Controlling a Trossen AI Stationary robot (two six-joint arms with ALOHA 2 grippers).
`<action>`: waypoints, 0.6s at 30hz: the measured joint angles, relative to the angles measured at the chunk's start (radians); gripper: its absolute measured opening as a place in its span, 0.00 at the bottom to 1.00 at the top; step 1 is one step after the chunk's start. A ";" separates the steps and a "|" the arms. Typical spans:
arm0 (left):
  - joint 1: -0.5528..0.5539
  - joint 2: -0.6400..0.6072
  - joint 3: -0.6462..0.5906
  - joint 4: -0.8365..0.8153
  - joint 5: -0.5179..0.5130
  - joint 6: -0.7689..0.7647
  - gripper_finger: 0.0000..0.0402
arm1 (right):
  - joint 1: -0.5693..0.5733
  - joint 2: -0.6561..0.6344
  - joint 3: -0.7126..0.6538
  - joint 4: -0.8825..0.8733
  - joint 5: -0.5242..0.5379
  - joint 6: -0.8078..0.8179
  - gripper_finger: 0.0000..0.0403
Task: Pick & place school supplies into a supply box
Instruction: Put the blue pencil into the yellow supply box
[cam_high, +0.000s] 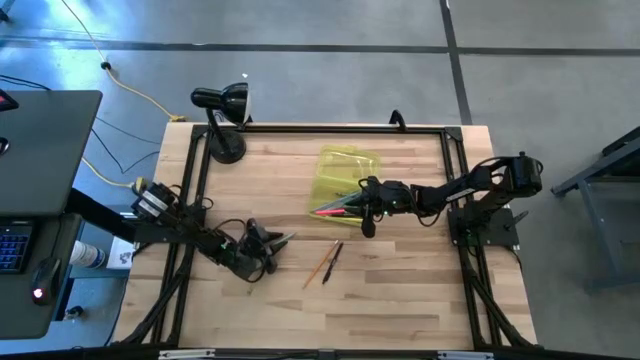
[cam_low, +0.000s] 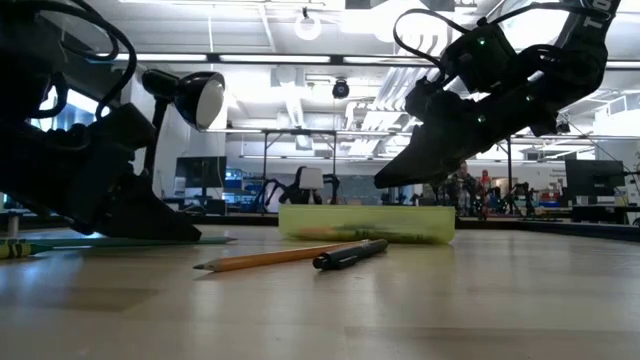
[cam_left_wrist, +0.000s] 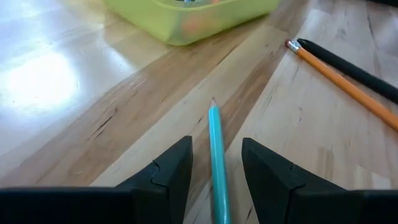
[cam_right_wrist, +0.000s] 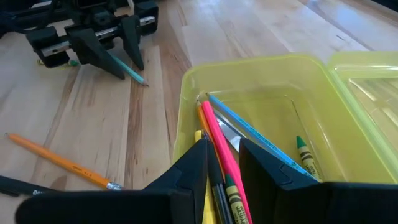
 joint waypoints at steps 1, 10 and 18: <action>-0.001 0.001 0.000 0.000 0.000 0.013 0.45 | 0.000 0.000 0.000 0.000 0.000 0.000 0.18; -0.001 -0.001 0.023 -0.093 -0.025 -0.015 0.24 | 0.000 0.000 0.000 0.000 -0.001 -0.001 0.18; -0.003 0.006 0.017 -0.029 -0.062 -0.024 0.09 | 0.000 0.000 0.000 0.000 -0.008 -0.001 0.18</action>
